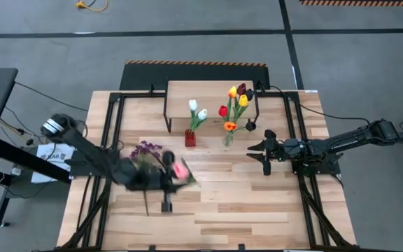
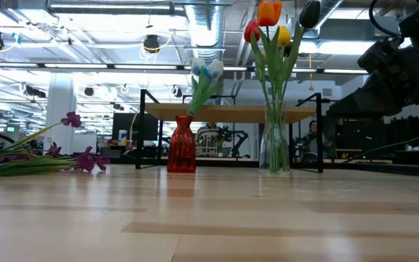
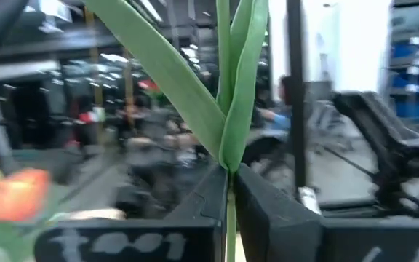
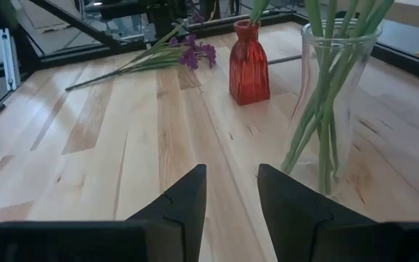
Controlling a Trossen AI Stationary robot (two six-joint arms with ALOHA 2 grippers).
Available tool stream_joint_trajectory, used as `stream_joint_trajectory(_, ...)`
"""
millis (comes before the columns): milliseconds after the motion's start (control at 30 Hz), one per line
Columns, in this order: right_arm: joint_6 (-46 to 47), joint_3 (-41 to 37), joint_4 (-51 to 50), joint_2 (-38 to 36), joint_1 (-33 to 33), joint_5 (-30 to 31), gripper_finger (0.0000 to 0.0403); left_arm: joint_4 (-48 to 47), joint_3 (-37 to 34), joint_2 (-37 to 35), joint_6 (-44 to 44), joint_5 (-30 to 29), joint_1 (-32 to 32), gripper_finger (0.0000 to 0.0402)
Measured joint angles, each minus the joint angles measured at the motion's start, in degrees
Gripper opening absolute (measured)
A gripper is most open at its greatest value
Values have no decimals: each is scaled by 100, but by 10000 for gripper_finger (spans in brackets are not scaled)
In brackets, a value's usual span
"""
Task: Pick and place flowers into a vace then onto a shelf
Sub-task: Put the pink flower into the red vase
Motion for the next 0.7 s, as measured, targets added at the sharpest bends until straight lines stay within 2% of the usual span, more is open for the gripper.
stream_joint_trajectory(200,-24,0,0,1,-12,4,118,-417,-789,-1191,173,233,1068,2)
stream_joint_trajectory(400,-20,0,0,0,-84,7,118,-4,-1657,-1676,-342,1144,2327,2)
stream_joint_trajectory(533,-19,0,-3,1,-85,7,118,106,-1997,-1862,-468,1178,2713,2)
stream_joint_trajectory(700,-21,0,-7,0,-85,8,118,109,-2050,-1930,-441,1206,2970,2)
